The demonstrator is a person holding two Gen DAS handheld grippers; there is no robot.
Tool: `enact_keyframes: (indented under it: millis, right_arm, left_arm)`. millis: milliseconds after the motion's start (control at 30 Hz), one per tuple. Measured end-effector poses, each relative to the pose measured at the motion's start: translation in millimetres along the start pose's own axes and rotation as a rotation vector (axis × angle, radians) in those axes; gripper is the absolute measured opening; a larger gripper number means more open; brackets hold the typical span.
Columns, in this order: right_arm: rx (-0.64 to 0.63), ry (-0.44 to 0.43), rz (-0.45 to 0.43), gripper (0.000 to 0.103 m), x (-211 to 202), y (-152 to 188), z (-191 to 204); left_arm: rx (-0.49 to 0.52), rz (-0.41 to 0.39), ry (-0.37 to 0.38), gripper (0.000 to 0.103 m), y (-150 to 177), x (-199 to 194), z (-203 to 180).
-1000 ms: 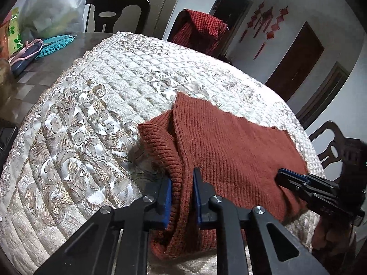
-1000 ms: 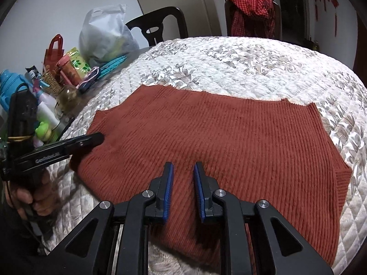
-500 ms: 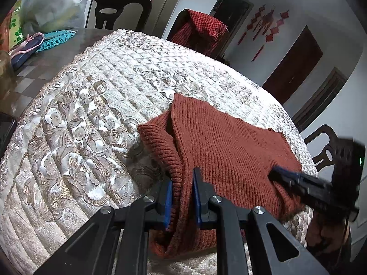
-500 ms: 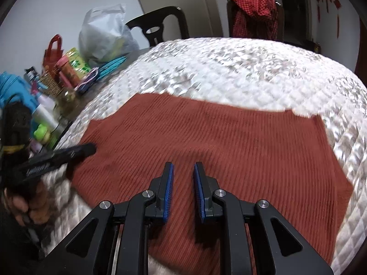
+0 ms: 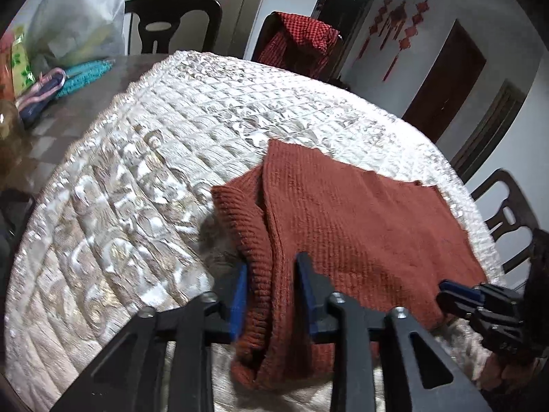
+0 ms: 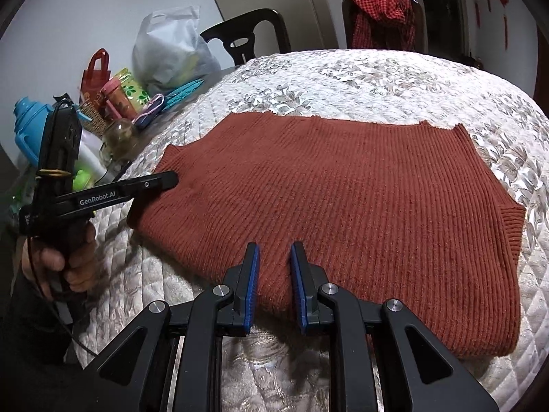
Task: Fold small clothes
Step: 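Grasp the ribbed side edge with the left gripper and fold it inward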
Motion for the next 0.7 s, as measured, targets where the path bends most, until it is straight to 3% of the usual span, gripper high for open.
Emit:
enact_keyframes:
  millis: [67, 233, 500, 700]
  right_arm:
    - [0.005, -0.005, -0.001, 0.019, 0.3, 0.0, -0.2]
    - [0.005, -0.006, -0.002, 0.019, 0.3, 0.2, -1.5]
    - [0.009, -0.010, -0.003, 0.019, -1.4, -1.3, -0.7]
    - [0.013, -0.012, -0.003, 0.019, -1.1, -1.7, -0.6]
  left_arm:
    - [0.023, -0.008, -0.028, 0.042, -3.2, 2.6, 1.1]
    - [0.077, -0.004, -0.049, 0.044, -10.1, 12.1, -2.2]
    - [0.077, 0.015, -0.042, 0.044, -3.1, 13.5, -6.6]
    - [0.102, 0.010, -0.053, 0.026, 2.4, 6.4, -12.8]
Point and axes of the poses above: each gripper's, at about its wrist camera, not at the fingertips, and x roughly the way its jaws point, z to its left, y to its underside, the point moved 10 cm from there along x, roughly the way its jaws point, and after that the axes turned 3 degrees about -y, right-handed, at the moved point
